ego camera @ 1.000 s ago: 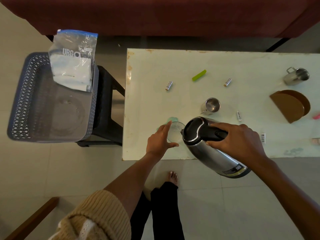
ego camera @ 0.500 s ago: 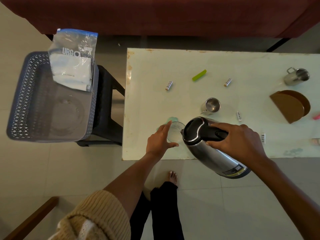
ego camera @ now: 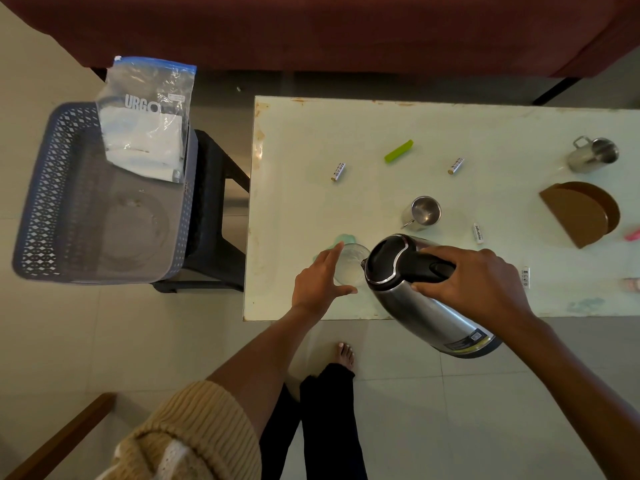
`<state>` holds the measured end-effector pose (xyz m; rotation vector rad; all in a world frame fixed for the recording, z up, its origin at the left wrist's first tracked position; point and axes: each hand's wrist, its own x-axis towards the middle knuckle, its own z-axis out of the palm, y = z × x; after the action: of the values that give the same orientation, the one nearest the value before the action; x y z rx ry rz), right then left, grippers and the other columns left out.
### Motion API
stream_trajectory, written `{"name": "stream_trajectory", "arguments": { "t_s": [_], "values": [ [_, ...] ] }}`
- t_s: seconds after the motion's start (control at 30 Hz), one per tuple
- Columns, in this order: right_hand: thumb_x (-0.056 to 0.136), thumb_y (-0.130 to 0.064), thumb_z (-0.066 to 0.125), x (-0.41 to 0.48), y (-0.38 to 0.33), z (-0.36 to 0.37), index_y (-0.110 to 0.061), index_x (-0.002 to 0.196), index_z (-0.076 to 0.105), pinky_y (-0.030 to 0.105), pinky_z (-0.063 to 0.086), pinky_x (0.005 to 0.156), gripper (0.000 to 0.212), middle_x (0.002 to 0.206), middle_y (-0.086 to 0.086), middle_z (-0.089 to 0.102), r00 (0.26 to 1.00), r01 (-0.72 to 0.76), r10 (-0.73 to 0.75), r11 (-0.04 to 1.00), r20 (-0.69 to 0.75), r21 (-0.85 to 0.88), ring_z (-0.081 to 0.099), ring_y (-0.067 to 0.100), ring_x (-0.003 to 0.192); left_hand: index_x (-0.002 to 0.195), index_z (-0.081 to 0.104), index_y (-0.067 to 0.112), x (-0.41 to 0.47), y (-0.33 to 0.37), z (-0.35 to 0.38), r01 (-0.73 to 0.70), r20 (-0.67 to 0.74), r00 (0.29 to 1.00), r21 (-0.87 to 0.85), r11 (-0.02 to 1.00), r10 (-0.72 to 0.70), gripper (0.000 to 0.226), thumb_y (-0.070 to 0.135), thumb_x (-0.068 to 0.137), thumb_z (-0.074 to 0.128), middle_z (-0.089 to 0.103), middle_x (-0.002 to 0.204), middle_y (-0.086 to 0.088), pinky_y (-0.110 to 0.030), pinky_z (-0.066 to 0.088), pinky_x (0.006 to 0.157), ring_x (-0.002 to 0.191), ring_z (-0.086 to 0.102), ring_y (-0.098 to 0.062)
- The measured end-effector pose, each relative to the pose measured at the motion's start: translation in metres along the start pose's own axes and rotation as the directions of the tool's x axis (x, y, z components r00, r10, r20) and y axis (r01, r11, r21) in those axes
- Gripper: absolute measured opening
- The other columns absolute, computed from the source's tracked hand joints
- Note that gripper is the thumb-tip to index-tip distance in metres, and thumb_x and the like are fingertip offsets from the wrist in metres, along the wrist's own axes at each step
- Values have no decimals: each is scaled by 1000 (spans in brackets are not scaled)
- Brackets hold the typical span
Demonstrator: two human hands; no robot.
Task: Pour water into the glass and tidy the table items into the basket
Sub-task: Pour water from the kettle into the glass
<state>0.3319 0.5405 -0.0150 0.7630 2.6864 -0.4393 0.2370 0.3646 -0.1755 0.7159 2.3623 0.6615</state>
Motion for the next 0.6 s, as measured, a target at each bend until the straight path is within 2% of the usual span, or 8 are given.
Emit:
{"name": "stream_trajectory", "arguments": {
  "t_s": [0.6],
  "values": [
    [74, -51, 68, 1, -1, -2, -37, 120, 58, 25, 38, 70, 50, 102, 3, 70, 1000, -3, 3, 1000, 8, -2, 62, 26, 93, 147, 24, 24, 0, 0, -1, 5, 8, 1000, 2, 1000, -5, 90, 43, 75, 73, 43, 144, 0, -37, 50, 85, 113, 57, -26]
  ]
}}
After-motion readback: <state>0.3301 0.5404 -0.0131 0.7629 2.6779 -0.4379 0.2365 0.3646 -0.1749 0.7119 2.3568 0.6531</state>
